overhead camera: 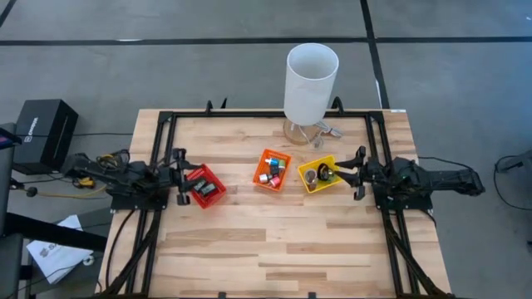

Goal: Pick & Place Office items
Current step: Return to Home Position

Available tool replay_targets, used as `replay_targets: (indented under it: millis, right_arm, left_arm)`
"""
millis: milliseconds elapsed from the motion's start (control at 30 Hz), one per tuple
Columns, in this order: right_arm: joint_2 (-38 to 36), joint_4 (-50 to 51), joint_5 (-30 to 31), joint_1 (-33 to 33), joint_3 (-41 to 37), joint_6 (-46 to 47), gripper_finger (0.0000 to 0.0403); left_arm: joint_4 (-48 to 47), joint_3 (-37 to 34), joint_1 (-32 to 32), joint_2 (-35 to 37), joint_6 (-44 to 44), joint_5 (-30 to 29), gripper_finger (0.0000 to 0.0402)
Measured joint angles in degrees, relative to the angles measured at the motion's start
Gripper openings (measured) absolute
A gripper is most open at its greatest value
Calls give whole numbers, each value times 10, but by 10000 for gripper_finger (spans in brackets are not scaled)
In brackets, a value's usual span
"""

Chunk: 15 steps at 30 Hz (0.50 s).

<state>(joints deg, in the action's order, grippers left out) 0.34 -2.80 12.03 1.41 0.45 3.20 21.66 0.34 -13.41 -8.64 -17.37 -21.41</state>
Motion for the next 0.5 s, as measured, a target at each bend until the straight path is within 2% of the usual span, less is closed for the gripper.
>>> replay_targets:
  millis: [500]
  right_arm:
    - [0, 0, 0, 0, 0, -6, 134]
  left_arm:
    - [4, 0, 0, -48, 0, 1, 144]
